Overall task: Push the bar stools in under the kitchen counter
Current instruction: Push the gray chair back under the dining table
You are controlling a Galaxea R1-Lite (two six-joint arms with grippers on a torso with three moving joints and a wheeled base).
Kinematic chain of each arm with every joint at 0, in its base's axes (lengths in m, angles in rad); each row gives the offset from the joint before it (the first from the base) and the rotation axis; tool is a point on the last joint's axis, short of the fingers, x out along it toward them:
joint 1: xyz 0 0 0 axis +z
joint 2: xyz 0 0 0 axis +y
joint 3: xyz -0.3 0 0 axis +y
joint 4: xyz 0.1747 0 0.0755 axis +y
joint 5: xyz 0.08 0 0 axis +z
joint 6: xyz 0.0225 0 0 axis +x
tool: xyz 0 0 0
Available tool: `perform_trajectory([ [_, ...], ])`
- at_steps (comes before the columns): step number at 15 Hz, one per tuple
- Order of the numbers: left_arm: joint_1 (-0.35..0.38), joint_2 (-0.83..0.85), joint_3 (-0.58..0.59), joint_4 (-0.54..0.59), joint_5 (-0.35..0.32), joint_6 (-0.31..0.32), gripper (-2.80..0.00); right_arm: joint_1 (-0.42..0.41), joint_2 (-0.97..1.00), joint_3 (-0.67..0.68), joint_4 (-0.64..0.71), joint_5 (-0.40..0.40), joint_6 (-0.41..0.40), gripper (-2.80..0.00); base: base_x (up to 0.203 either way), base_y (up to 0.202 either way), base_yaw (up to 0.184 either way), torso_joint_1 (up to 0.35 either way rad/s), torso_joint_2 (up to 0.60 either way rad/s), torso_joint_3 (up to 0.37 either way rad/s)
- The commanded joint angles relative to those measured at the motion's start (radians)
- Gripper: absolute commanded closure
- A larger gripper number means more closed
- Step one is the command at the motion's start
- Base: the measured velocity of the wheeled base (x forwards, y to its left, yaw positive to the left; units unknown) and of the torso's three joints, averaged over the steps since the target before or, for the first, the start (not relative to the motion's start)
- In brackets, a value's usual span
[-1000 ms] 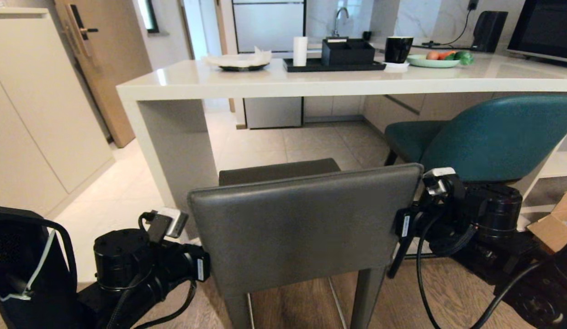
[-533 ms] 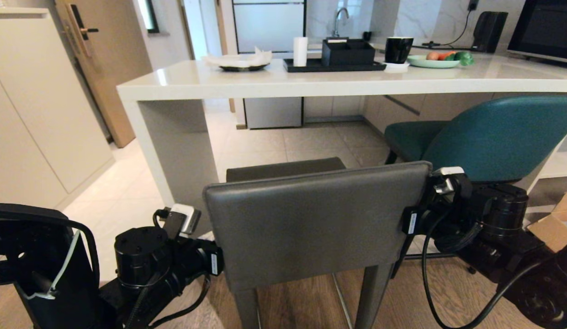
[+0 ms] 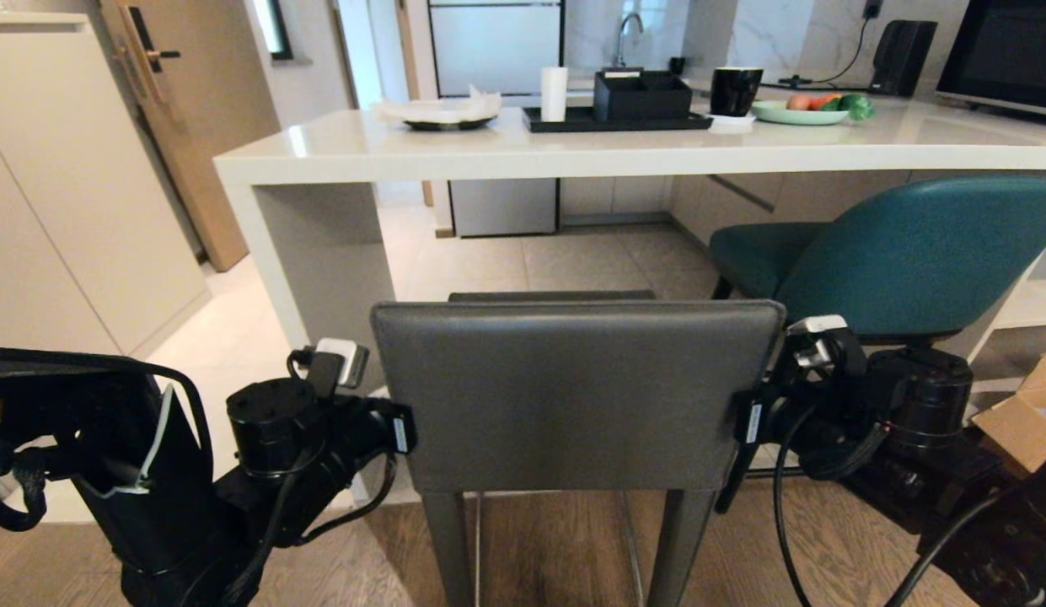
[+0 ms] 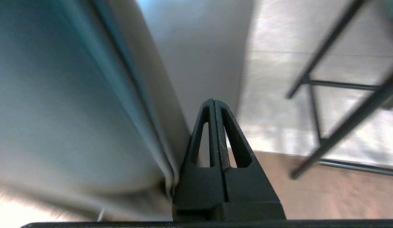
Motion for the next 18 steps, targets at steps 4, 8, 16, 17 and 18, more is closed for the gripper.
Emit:
perform_trajectory([
  [4,0.027,-0.005,0.024,0.007,0.006,0.006,0.0,-0.005,0.037,-0.033,-0.005,-0.012,0.0,0.0,0.0,0.0,0.0,0.0,0.0,0.0],
  [8,0.034,-0.009,0.039,0.007,0.006,0.005,0.0,-0.008,0.088,-0.11,-0.002,-0.025,0.0,0.0,0.0,0.0,0.0,0.0,0.0,0.0],
  [16,0.051,0.008,0.034,0.007,0.0,0.006,0.0,-0.05,0.154,-0.18,0.001,-0.028,-0.003,0.0,0.0,0.0,0.0,0.0,0.0,0.0],
  [17,0.058,0.014,0.027,0.007,-0.002,0.006,0.0,-0.051,0.154,-0.175,0.001,-0.028,-0.003,0.0,0.0,0.0,0.0,0.0,0.0,0.0],
  [18,0.069,0.013,0.016,0.007,-0.006,0.004,0.0,-0.05,0.148,-0.167,-0.002,-0.028,-0.003,0.0,0.0,0.0,0.0,0.0,0.0,0.0],
])
